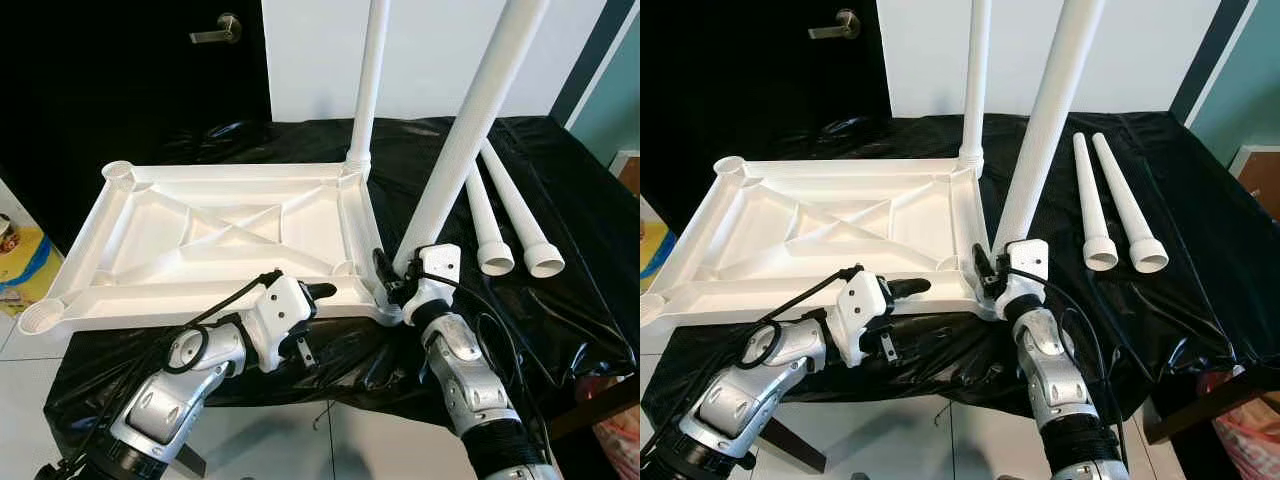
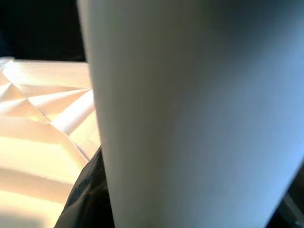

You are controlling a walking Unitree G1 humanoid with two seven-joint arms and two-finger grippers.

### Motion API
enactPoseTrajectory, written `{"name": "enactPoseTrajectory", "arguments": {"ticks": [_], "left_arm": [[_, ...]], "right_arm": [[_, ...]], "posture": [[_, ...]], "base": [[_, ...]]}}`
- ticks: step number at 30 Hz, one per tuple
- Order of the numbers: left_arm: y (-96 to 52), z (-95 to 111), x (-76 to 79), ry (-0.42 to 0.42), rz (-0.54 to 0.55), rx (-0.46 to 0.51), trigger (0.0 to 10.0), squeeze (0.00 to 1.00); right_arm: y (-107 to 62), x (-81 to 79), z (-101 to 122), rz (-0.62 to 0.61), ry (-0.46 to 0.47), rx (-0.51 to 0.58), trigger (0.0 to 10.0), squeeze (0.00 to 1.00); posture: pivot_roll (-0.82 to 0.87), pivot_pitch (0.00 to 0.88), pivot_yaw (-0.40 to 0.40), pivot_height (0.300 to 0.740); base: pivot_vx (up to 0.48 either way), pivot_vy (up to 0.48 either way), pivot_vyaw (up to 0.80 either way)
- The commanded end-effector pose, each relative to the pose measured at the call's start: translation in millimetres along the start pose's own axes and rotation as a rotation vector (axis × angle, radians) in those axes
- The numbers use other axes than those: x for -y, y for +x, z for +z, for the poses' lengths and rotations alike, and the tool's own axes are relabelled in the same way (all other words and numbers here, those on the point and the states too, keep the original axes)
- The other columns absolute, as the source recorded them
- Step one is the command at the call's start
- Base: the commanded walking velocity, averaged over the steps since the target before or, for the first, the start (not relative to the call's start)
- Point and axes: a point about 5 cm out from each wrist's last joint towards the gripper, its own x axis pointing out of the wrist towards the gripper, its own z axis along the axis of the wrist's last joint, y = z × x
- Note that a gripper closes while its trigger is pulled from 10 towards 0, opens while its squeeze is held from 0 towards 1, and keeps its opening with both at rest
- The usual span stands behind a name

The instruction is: Building children table

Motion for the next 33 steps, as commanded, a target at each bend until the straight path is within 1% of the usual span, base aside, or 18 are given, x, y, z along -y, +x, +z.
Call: {"name": "enactPoseTrajectory", "arguments": {"ticks": [1, 2, 4, 6, 7, 8, 10, 14, 17, 20, 21, 24, 26, 28, 30, 31, 32, 33], "left_arm": [[-1.5, 1, 2.6, 0.01, -0.035, -0.007, 10.0, 0.0], [-1.5, 1, 2.6, 0.01, -0.035, -0.007, 10.0, 0.0], [-1.6, 1, 2.6, 0.01, -0.035, -0.007, 10.0, 0.0], [-1.6, 1, 2.6, 0.01, -0.035, -0.007, 10.0, 0.0], [-1.7, 1, 2.6, 0.01, -0.034, -0.007, 10.0, 0.0], [-1.7, 1, 2.6, 0.01, -0.034, -0.007, 10.0, 0.0], [-1.6, 1, 2.5, 0.01, -0.035, -0.007, 10.0, 0.0], [-1.5, 1, 2.5, 0.01, -0.036, -0.007, 10.0, 0.0], [-1.8, 1, 2.0, 0.011, -0.038, -0.008, 10.0, 0.0], [-2.1, 2, 1.4, 0.012, -0.037, -0.008, 10.0, 0.0], [-2.3, 2, 1.0, 0.013, -0.036, -0.009, 10.0, 0.0], [-2.3, 2, 1.0, 0.013, -0.036, -0.009, 10.0, 0.0], [-2.0, 2, 1.2, 0.014, -0.034, -0.007, 10.0, 0.0], [-2.1, 2, 1.0, 0.015, -0.032, -0.006, 10.0, 0.0], [-2.6, 2, 0.6, 0.015, -0.031, -0.007, 10.0, 0.0], [-2.7, 2, 0.5, 0.016, -0.031, -0.008, 10.0, 0.0], [-2.7, 2, 0.5, 0.016, -0.031, -0.008, 10.0, 0.0], [-2.7, 2, 0.3, 0.017, -0.032, -0.008, 10.0, 0.0]], "right_arm": [[-19.4, 7.4, -37, -0.014, -0.042, -0.171, 10.0, 0.0], [-19.4, 7.4, -37, -0.014, -0.042, -0.171, 10.0, 0.0], [-21.8, 6.6, -35, 0.012, -0.078, -0.138, 10.0, 0.0], [-21.8, 6.6, -35, 0.012, -0.078, -0.138, 10.0, 0.0], [-23.8, 6.2, -33, 0.032, -0.096, -0.113, 10.0, 0.0], [-23.8, 6.2, -33, 0.032, -0.096, -0.113, 10.0, 0.0], [-28.1, 5.4, -32, 0.086, -0.148, -0.075, 10.0, 0.0], [-29.8, 5.9, -33, 0.106, -0.166, -0.069, 10.0, 0.0], [-30.8, 10.0, -33, 0.118, -0.18, -0.071, 10.0, 0.0], [-30.4, 12.2, -32, 0.111, -0.163, -0.068, 10.0, 0.0], [-30.6, 13.4, -31, 0.106, -0.142, -0.051, 10.0, 0.0], [-30.6, 13.4, -31, 0.106, -0.142, -0.051, 10.0, 0.0], [-36.0, 16.3, -36, 0.084, -0.072, -0.027, 10.0, 0.0], [-37.6, 18.7, -39, 0.067, -0.042, -0.045, 10.0, 0.0], [-34.6, 20.3, -39, 0.067, -0.066, -0.078, 10.0, 0.0], [-32.7, 21.2, -39, 0.075, -0.104, -0.091, 10.0, 0.0], [-32.7, 21.2, -39, 0.075, -0.104, -0.091, 10.0, 0.0], [-29.0, 21.8, -35, 0.127, -0.212, -0.099, 10.0, 0.0]], "posture": [[0.0, 0.052, -0.012, 0.74], [0.0, 0.052, -0.012, 0.74], [0.0, 0.052, -0.012, 0.74], [0.0, 0.052, -0.012, 0.74], [0.0, 0.052, -0.011, 0.74], [0.0, 0.052, -0.011, 0.74], [0.0, 0.053, -0.009, 0.74], [0.0, 0.052, -0.009, 0.74], [0.0, 0.052, -0.008, 0.74], [0.0, 0.05, -0.009, 0.74], [0.0, 0.05, -0.009, 0.74], [0.0, 0.05, -0.009, 0.74], [0.01, 0.047, -0.011, 0.74], [0.01, 0.046, -0.009, 0.74], [0.01, 0.047, -0.008, 0.74], [0.01, 0.047, -0.008, 0.74], [0.01, 0.047, -0.008, 0.74], [0.0, 0.047, -0.007, 0.74]], "base": [[0.0, 0.0, 0.0], [0.0, 0.0, 0.0], [0.0, 0.0, 0.0], [0.0, 0.0, 0.0], [0.0, 0.0, 0.0], [0.0, 0.0, 0.0], [0.0, 0.0, 0.0], [0.0, 0.0, 0.0], [0.0, 0.0, 0.0], [0.0, 0.0, 0.0], [0.0, 0.0, 0.0], [0.0, 0.0, 0.0], [0.0, 0.0, 0.0], [0.0, 0.0, 0.0], [0.0, 0.0, 0.0], [0.0, 0.0, 0.0], [0.0, 0.0, 0.0], [0.0, 0.0, 0.0]]}}
